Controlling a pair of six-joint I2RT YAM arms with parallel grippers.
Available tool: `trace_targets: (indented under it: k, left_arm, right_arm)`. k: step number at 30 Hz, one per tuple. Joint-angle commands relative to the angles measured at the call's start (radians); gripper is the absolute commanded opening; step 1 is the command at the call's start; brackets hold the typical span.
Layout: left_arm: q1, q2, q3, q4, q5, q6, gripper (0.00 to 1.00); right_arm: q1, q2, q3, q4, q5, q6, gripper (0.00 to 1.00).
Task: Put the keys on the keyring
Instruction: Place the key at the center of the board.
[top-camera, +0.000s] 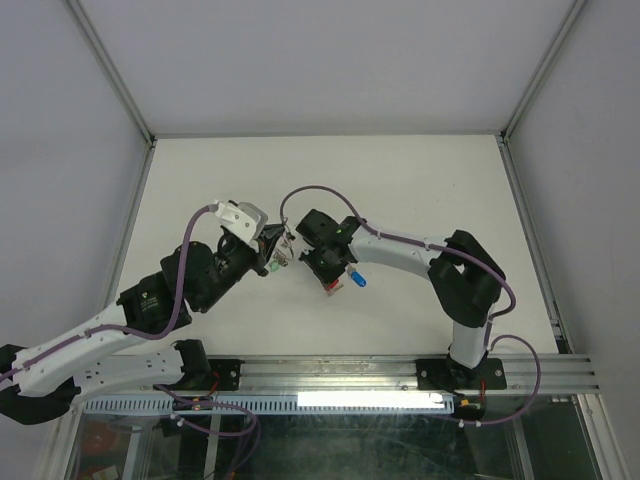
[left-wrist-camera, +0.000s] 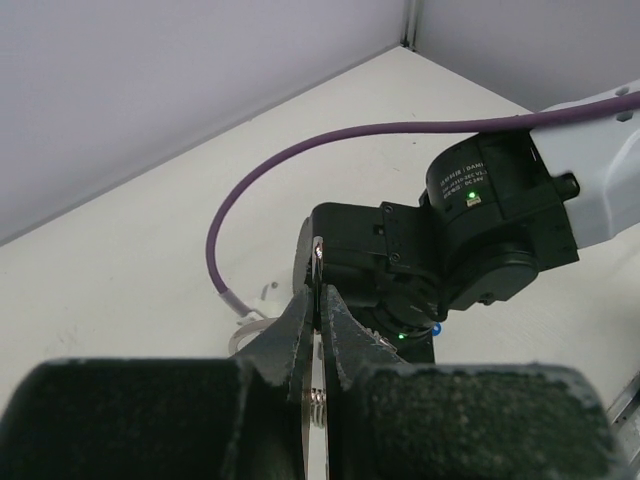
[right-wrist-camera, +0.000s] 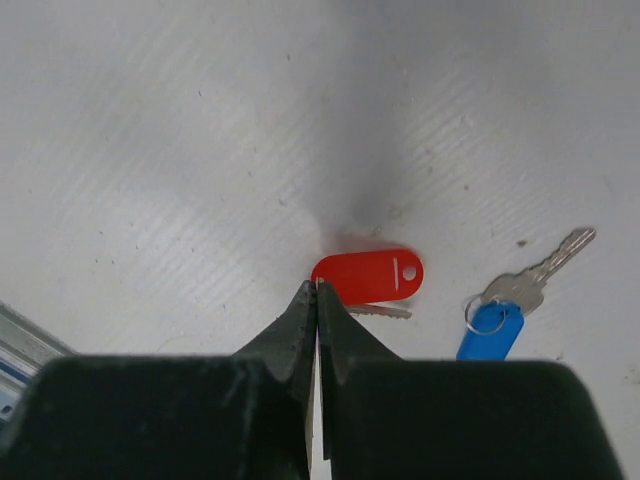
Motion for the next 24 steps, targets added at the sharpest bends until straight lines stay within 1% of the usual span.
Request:
trace_targets:
  k: [1,8,11,15,18,24]
  left_arm:
    - [0.008,-0.016,0.031,0.024,-0.018,-0.020,0.00]
    - [0.008,-0.010,0.031,0.024,-0.016,-0.021,0.00]
    - [0.008,-0.008,0.030,0.024,-0.015,-0.022,0.00]
    - [0.008,-0.003,0.032,0.024,-0.015,-0.021,0.00]
    - [0.008,0.000,0.034,0.025,-0.015,-0.021,0.00]
    - [0.008,0.004,0.034,0.025,-0.012,-0.022,0.00]
  right_arm:
    - [-0.008,0.021,0.080,0.121,0.020,-0.021,0.00]
    - [-0.024,0.051,0.070,0.201,0.003,-0.017,0.00]
    - [-0.030,0.037,0.048,0.246,-0.017,-0.009,0.05]
    - [-0.034,0.001,0.013,0.307,-0.024,-0.004,0.16]
    - [-0.039,-0.029,-0.014,0.337,-0.015,-0.005,0.21]
    - [-0.045,-0.059,-0.042,0.322,0.034,-0.012,0.26]
